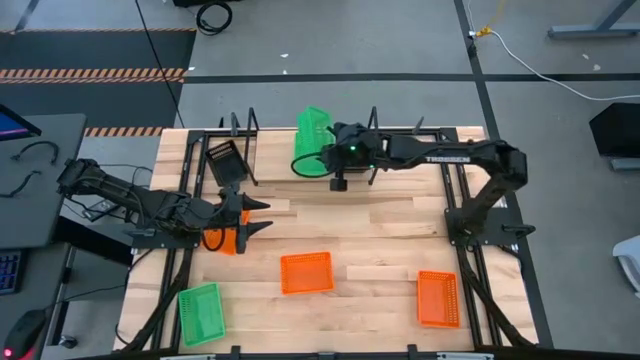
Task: Stack baskets on shelf by color
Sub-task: Stack the top green bin on top of the green bin on the shelf
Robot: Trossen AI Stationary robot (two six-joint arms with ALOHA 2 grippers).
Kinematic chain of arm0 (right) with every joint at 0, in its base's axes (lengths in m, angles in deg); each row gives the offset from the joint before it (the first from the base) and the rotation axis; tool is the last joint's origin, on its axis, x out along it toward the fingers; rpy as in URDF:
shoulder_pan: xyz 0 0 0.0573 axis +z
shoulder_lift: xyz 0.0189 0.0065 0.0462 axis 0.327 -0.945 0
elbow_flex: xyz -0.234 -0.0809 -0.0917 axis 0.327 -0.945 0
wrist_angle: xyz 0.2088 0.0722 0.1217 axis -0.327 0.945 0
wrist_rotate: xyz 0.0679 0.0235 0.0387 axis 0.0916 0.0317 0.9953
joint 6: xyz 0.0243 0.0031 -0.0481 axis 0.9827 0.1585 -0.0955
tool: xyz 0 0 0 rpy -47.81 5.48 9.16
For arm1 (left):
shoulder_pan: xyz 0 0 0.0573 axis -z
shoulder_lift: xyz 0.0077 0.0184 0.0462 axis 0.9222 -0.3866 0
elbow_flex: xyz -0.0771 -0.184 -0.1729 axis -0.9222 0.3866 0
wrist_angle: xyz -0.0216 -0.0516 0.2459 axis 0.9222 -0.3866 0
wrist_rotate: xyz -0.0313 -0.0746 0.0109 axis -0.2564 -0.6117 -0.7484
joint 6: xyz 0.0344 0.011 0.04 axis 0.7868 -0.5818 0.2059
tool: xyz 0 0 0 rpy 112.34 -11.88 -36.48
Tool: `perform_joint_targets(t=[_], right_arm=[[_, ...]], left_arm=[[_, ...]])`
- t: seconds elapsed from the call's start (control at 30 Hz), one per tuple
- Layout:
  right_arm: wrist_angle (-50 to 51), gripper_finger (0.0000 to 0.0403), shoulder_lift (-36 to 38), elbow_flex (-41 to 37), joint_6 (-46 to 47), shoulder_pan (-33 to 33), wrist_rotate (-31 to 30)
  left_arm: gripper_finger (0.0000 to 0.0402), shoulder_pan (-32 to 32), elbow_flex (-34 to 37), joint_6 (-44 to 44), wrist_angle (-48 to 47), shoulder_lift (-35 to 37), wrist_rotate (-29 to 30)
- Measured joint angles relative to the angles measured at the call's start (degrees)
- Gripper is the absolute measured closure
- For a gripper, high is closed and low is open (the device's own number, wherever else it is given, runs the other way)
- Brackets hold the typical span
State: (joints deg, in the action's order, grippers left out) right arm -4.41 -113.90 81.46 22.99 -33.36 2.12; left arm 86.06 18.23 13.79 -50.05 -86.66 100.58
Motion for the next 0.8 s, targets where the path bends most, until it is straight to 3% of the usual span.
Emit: perform_joint_targets(t=[0.23,0.5,0.8], right_arm=[[0.43,0.0395,-3.78,1.03,1.83,-1.70,0.18],[-3.03,0.0395,-3.92,1.09,5.83,-2.10,4.55],[-2.25,0.0391,-4.41,1.09,9.08,-2.67,5.01]], left_arm=[[0.0170,0.00,0.00,-0.02,0.07,-0.02,1.13],[0.0170,0.13,0.00,-1.16,0.07,-0.02,1.73],[0.0170,0.13,0.00,-0.90,0.04,-0.02,1.73]])
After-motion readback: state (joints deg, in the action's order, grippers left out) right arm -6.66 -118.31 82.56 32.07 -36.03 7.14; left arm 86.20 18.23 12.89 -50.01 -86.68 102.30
